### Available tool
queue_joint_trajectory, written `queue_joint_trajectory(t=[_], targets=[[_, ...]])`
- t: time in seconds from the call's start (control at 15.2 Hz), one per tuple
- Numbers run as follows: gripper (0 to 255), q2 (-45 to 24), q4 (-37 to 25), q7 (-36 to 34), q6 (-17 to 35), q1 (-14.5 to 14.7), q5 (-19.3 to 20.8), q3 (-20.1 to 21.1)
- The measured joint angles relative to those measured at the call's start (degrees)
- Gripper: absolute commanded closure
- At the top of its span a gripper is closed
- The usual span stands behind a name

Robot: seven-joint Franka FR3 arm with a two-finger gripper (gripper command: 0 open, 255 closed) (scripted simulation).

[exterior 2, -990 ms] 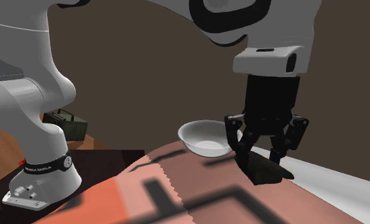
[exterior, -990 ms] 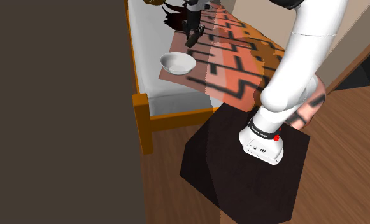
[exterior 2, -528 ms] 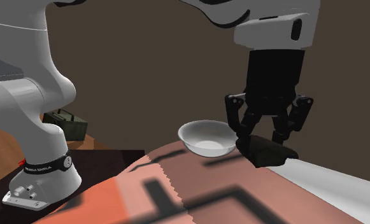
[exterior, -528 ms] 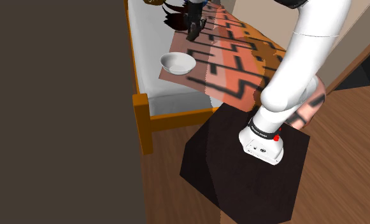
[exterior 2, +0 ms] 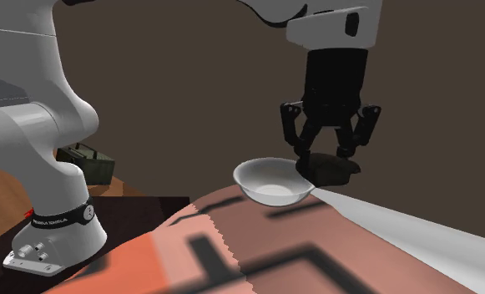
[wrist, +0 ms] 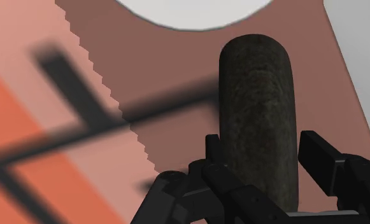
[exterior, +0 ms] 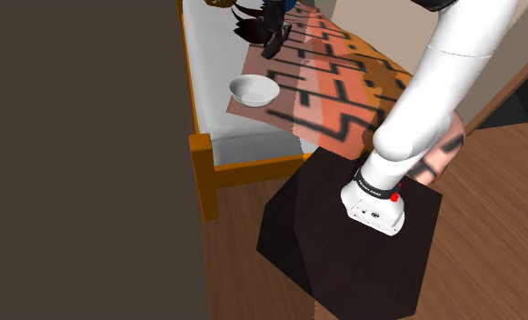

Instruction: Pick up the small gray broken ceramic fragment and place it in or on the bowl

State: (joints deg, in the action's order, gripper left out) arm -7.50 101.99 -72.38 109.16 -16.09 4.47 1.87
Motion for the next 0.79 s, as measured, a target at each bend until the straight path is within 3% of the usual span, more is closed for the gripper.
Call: queue_joint_trajectory(t=[0.79], targets=[[255,11.2,14.1,-13.7,2.0,7.1,-1.0,6.8]])
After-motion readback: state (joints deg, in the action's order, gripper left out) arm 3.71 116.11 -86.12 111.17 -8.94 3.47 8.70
